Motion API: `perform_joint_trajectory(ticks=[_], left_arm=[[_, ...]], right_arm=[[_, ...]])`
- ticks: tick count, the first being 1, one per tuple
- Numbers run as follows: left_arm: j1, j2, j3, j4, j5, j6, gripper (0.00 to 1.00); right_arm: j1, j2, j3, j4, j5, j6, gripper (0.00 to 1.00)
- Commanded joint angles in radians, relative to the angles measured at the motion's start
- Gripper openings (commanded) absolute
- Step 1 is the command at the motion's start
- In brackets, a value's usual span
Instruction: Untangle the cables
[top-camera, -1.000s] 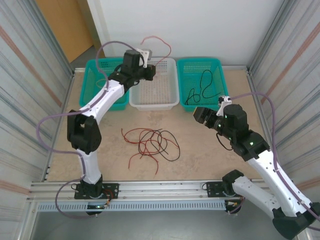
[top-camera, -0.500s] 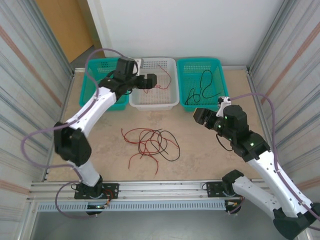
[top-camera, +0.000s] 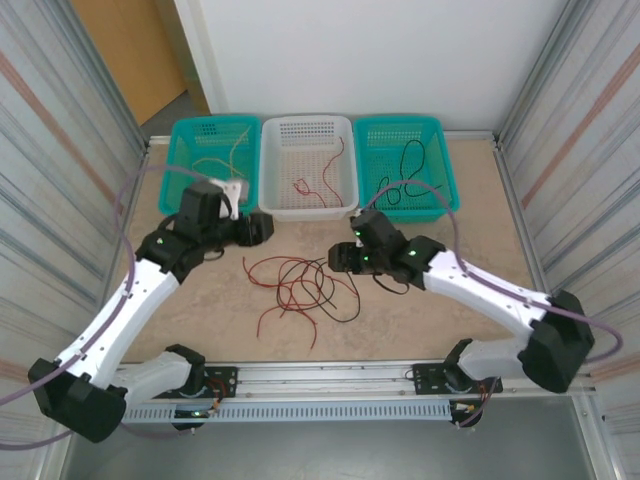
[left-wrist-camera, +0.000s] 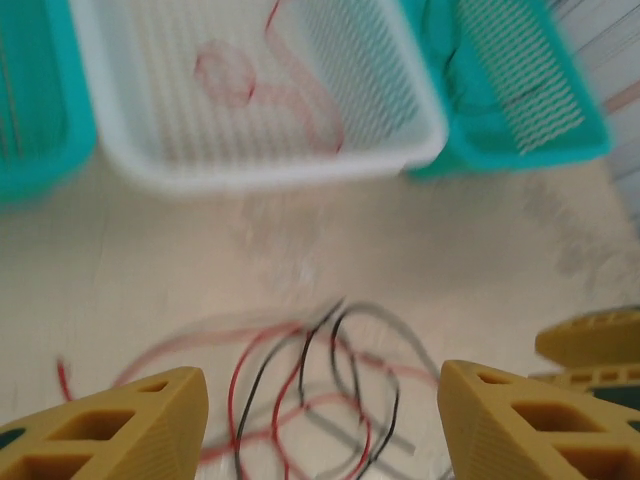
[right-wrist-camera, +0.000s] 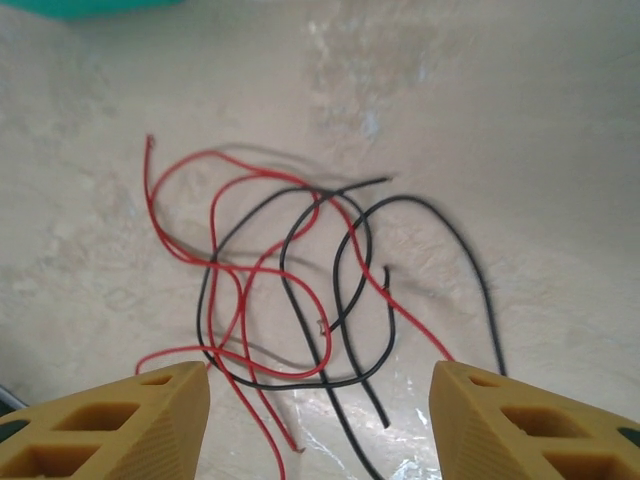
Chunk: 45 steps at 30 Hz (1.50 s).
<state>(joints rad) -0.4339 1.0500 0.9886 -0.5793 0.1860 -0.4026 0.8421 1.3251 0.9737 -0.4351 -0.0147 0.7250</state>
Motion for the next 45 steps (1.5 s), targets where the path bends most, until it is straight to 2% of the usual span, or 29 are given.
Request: perform_joint_trajectory(ticks=[1, 5, 7, 12, 22, 31, 38, 42, 45], left_arm=[[-0.008, -0.064, -0.11, -0.065, 0.004, -0.093, 0.62], [-0.008, -0.096, -0.178, -0.06, 0.004, -0.138, 0.61], [-0.003, -0.102, -0.185, -0.062, 0.0, -0.151, 0.6], [0.003, -0.103, -0.177, -0.059, 0.007, -0.165, 0.59], [0.02, -0.111, -0.163, -0.059, 0.012, -0.16, 0.59], [0.036, -0.11, -0.164, -0.041, 0.029, -0.157, 0.58], [0.04, -0.118, -0.159, -0.04, 0.038, -0.16, 0.58], [0.04, -0.127, -0.155, -0.038, 0.047, -0.168, 0.6], [0.04, -0.139, -0.154, -0.029, 0.057, -0.179, 0.67]], right_arm=[[0.041, 0.083, 0.045, 0.057, -0.042, -0.008, 0.56], [0.061, 0.239, 0.126, 0.036, -0.122, -0.057, 0.5], [0.066, 0.32, 0.175, 0.004, -0.134, -0.089, 0.45], [0.057, 0.456, 0.252, -0.026, -0.139, -0.137, 0.4], [0.057, 0.627, 0.369, -0.123, -0.127, -0.202, 0.39], [0.06, 0.673, 0.382, -0.136, -0.132, -0.216, 0.36], [0.073, 0.611, 0.378, -0.142, -0.062, -0.221, 0.12], [0.093, 0.52, 0.375, -0.149, -0.016, -0.244, 0.04], [0.105, 0.446, 0.376, -0.168, 0.011, -0.251, 0.0]])
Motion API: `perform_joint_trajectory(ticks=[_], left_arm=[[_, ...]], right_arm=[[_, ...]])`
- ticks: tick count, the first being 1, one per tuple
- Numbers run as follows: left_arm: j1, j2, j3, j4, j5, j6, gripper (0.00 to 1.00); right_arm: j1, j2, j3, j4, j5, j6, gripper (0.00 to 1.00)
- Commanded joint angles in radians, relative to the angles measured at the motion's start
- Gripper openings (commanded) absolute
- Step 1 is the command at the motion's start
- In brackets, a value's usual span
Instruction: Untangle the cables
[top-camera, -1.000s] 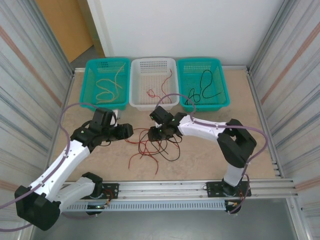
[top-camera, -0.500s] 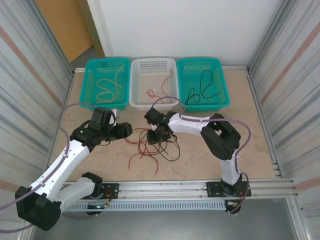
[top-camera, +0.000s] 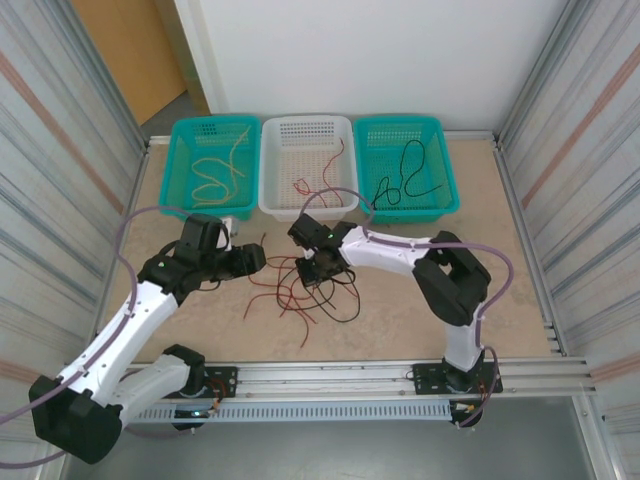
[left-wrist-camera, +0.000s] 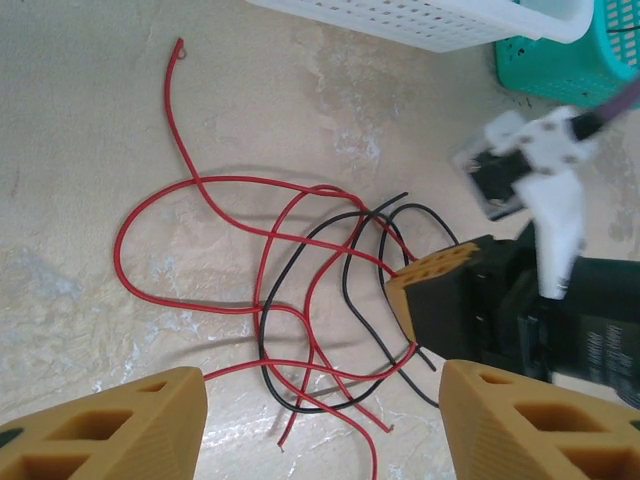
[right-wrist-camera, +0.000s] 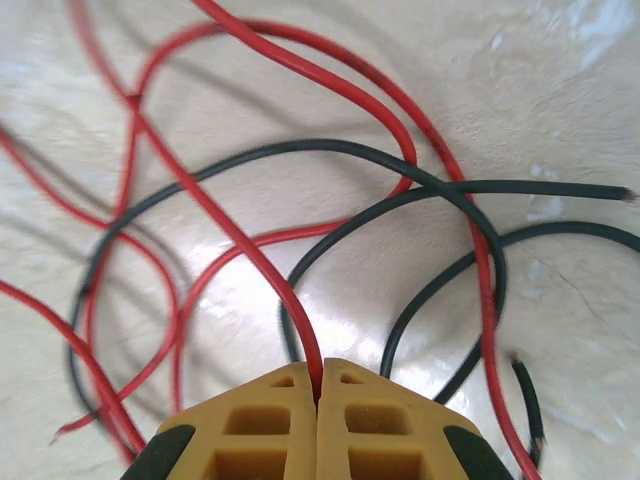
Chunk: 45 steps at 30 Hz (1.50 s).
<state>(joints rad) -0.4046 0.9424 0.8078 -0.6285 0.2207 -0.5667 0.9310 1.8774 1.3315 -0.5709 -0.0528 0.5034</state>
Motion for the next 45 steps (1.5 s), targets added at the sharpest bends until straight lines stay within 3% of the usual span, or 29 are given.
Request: perform_joint_trajectory(ticks=[1, 11, 23, 26, 29, 35, 37, 38, 40, 42, 45], left_arm=[[0.01, -0.034, 0.027, 0.025, 0.026, -0.017, 0.69], [0.01, -0.047, 0.0, 0.159, 0.16, -0.129, 0.83], [0.007, -0.018, -0.087, 0.459, 0.271, -0.368, 0.86], [0.003, 0.016, -0.09, 0.499, 0.285, -0.399, 0.77], [0.001, 0.031, -0.082, 0.513, 0.289, -0.408, 0.61], [0.001, 0.051, -0.02, 0.48, 0.296, -0.388, 0.13], [0.001, 0.06, 0.001, 0.465, 0.296, -0.378, 0.0], [0.001, 0.065, 0.012, 0.46, 0.298, -0.372, 0.0], [0.001, 0.081, 0.045, 0.447, 0.295, -0.349, 0.0], [0.001, 0.11, 0.1, 0.421, 0.294, -0.31, 0.0], [0.012, 0.183, 0.263, 0.345, 0.278, -0.221, 0.0]], right_arm=[[0.02, -0.131, 0.015, -0.035, 0.054, -0.03, 0.0], [0.087, -0.402, -0.073, 0.064, 0.078, -0.059, 0.0], [0.135, -0.449, -0.076, 0.092, 0.101, -0.077, 0.0], [0.142, -0.464, -0.082, 0.11, 0.107, -0.076, 0.0], [0.145, -0.478, -0.087, 0.115, 0.116, -0.074, 0.0], [0.146, -0.499, -0.097, 0.118, 0.132, -0.076, 0.0], [0.147, -0.507, -0.097, 0.116, 0.142, -0.076, 0.0], [0.145, -0.51, -0.097, 0.116, 0.146, -0.077, 0.0], [0.145, -0.52, -0.094, 0.109, 0.167, -0.076, 0.12], [0.145, -0.536, -0.093, 0.086, 0.216, -0.075, 0.36], [0.128, -0.6, -0.12, 0.06, 0.321, -0.063, 0.49]])
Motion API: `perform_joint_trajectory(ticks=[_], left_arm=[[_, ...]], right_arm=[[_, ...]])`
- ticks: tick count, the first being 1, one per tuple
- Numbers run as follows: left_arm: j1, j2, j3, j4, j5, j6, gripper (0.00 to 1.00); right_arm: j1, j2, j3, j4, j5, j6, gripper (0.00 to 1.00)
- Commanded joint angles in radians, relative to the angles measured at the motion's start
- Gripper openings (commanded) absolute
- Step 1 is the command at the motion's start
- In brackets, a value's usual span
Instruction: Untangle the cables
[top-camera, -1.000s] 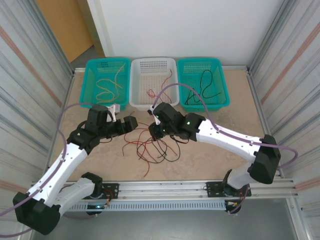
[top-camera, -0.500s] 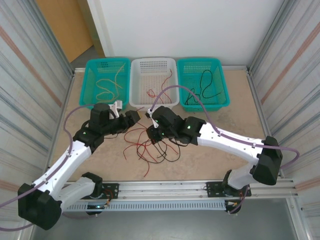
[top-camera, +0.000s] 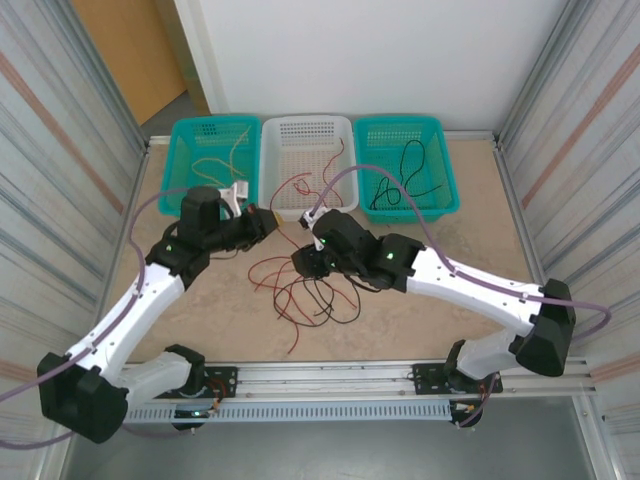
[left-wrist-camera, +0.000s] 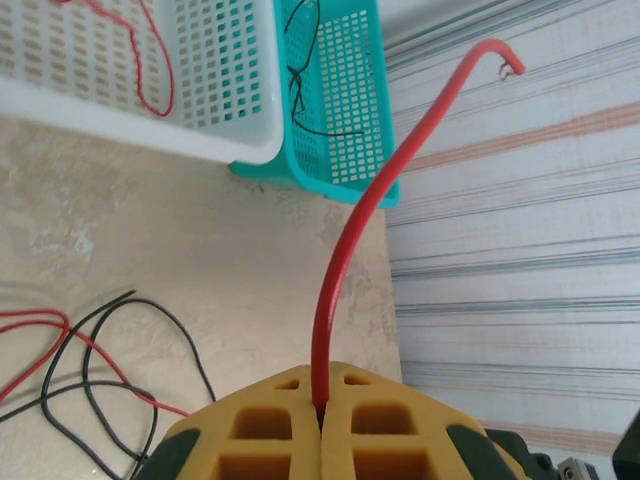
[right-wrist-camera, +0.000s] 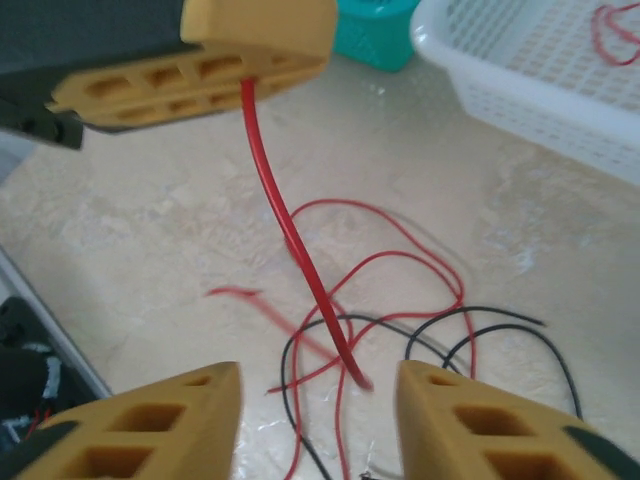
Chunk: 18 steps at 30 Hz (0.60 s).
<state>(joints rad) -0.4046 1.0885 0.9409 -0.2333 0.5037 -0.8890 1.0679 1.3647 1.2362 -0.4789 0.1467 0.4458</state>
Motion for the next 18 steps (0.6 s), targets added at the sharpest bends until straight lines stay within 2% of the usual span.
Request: perform_joint_trajectory(ticks=[1, 6, 11, 14, 18], left_arm=[[0.015, 0.061, 0.187, -0.075, -0.013, 0.127, 0.0], [0.038, 0.213, 0.519, -0.152, -0.046, 0.255, 0.0], [0.066, 0.378, 0.773, -0.134, -0.079, 0.336, 0.0], [0.09, 0.49, 0.883, -0.108, -0.079, 0.317, 0.0], [0.099, 0.617, 0.946, -0.018, -0.057, 0.252, 0.0]], right_arm=[[-0.023, -0.119, -0.043, -0.034, 0.149, 0.005, 0.51], [-0.131, -0.331, -0.156, -0.069, 0.25, 0.086, 0.57], [-0.267, -0.496, -0.249, -0.099, 0.159, 0.128, 0.58], [-0.292, -0.529, -0.268, -0.131, 0.133, 0.14, 0.57], [-0.292, -0.54, -0.294, -0.158, 0.13, 0.151, 0.55]])
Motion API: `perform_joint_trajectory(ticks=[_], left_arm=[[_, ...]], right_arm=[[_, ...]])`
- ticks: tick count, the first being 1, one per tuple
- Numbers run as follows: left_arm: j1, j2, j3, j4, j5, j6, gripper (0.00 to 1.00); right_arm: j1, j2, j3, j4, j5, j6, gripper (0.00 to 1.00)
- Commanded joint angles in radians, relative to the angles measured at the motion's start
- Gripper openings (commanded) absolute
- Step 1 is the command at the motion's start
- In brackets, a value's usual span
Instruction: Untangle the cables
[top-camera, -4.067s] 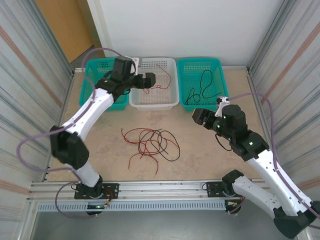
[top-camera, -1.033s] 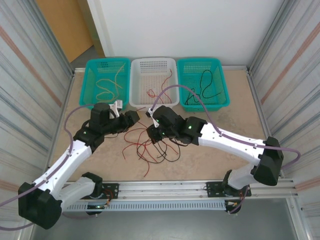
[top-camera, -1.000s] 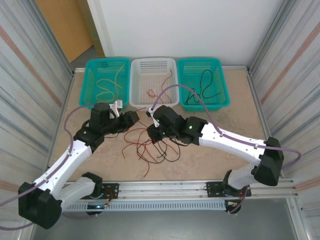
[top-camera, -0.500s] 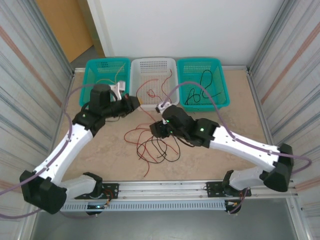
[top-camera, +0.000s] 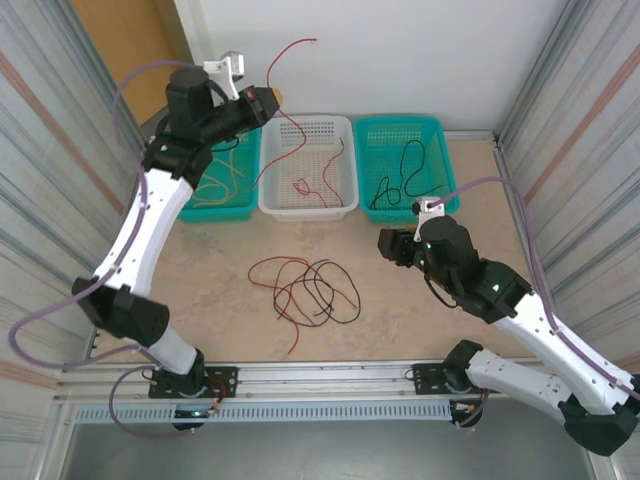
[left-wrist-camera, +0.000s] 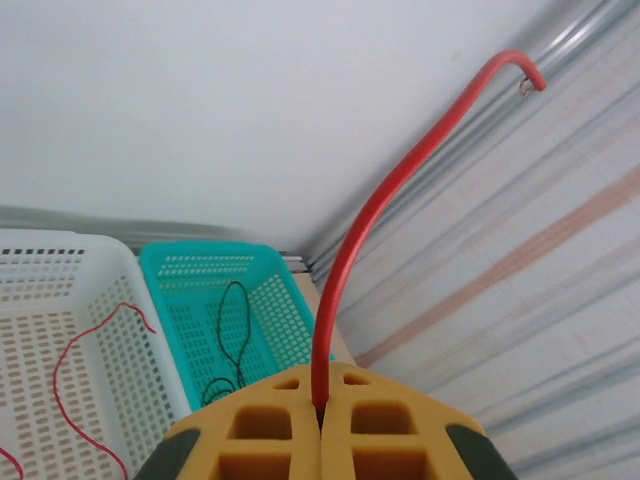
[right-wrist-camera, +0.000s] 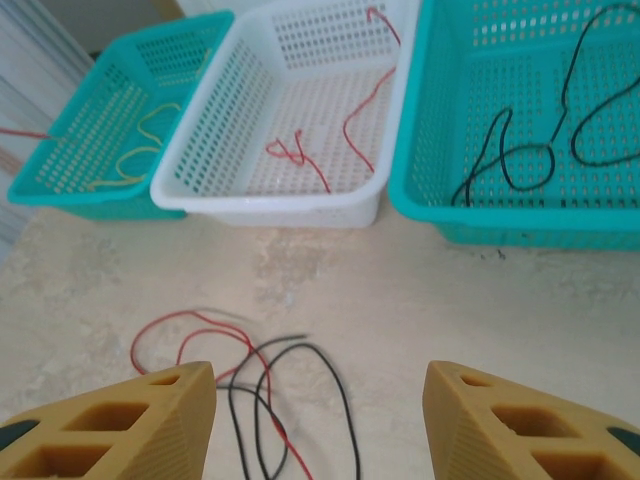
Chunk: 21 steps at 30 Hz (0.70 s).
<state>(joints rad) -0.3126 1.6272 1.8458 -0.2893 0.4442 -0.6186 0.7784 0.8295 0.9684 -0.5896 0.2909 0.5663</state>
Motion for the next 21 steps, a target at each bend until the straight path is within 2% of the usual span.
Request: perform_joint_trajectory(ticks=[1, 10, 13, 17, 19, 21], left_arm=[[0.006, 0.109, 0.062, 0.039, 0.005, -0.03, 0.0], [0.005, 0.349, 0.218, 0.071, -0.051, -0.075, 0.0], [0.006, 0.409, 0.237, 0.047, -0.049, -0.076, 0.36], [-0.01, 0.371, 0.117, 0.066, -0.093, -0.053, 0.68], [-0.018, 0.322, 0.056, 0.067, -0.134, -0.025, 0.77], [-0.019, 0.266, 0.002, 0.067, -0.154, -0.003, 0.8]], right_arm=[[-0.003, -0.011, -0.036, -0.046, -0.011, 0.031, 0.55], [-0.032, 0.02, -0.052, -0.015, -0.038, 0.015, 0.55], [-0.038, 0.031, -0.045, -0.009, -0.039, 0.012, 0.55], [-0.053, 0.048, -0.034, -0.026, -0.057, 0.015, 0.56], [-0.065, 0.078, -0.03, -0.035, -0.103, 0.018, 0.56], [-0.066, 0.12, -0.021, -0.049, -0.148, 0.026, 0.56]])
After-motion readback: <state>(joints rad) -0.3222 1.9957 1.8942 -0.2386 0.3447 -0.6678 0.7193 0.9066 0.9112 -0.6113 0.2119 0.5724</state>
